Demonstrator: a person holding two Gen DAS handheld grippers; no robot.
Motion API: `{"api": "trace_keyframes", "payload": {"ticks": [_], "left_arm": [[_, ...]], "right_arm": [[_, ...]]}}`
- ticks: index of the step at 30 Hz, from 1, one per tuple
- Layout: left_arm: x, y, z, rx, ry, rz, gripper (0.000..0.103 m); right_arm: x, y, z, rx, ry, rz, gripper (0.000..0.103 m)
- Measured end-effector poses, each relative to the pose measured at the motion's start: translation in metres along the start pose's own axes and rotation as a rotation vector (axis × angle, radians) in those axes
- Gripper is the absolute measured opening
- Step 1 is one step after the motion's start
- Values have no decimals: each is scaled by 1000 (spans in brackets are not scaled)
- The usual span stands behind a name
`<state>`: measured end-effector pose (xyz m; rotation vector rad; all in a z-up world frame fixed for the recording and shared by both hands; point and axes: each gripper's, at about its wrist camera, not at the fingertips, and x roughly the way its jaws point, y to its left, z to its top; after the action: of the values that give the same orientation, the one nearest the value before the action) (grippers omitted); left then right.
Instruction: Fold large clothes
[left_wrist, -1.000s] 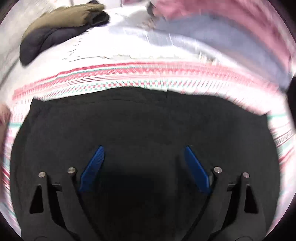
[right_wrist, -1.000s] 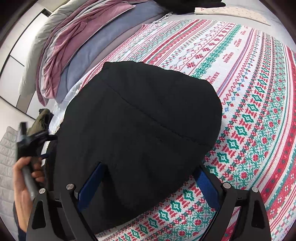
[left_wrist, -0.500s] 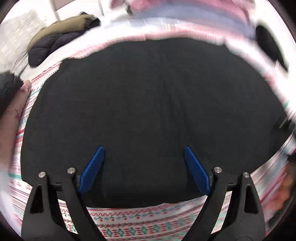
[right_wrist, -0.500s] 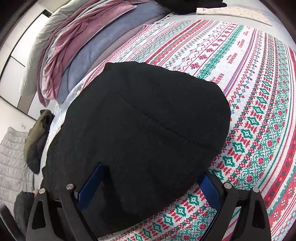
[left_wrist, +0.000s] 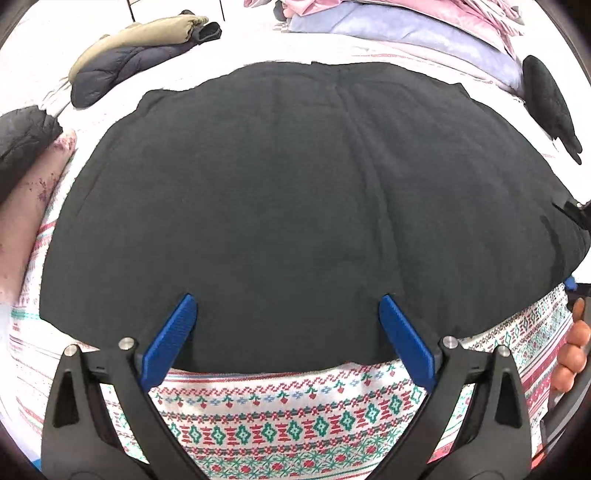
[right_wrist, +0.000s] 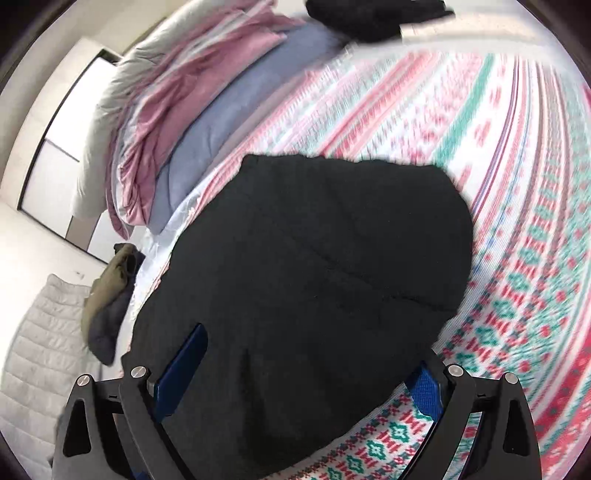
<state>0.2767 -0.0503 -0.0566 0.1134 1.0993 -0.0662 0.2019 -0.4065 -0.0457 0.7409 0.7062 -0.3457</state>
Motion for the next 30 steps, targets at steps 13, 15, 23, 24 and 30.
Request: {"api": "trace_keyframes", "payload": {"ticks": [13,15,23,24,30], "left_arm": [[14,0,-6,-1,-13,5,102],[14,1,-9,-8,-19,-2,103],[-7,23,-3,-68,-37,-56,101],[-9,33,0,-91,-27,-63,101],[-32,110,0,-239,-61,-11,101]], "right_arm": [[1,14,-2,-98,-46,13,51],[3,10,-1,-82,-30,9,43],[-5,23,-7,-192,-82,-46,29],[-5,26,-8,-200,-87,-54,29],[-1,15,-6,-138,-67,-27,27]]}}
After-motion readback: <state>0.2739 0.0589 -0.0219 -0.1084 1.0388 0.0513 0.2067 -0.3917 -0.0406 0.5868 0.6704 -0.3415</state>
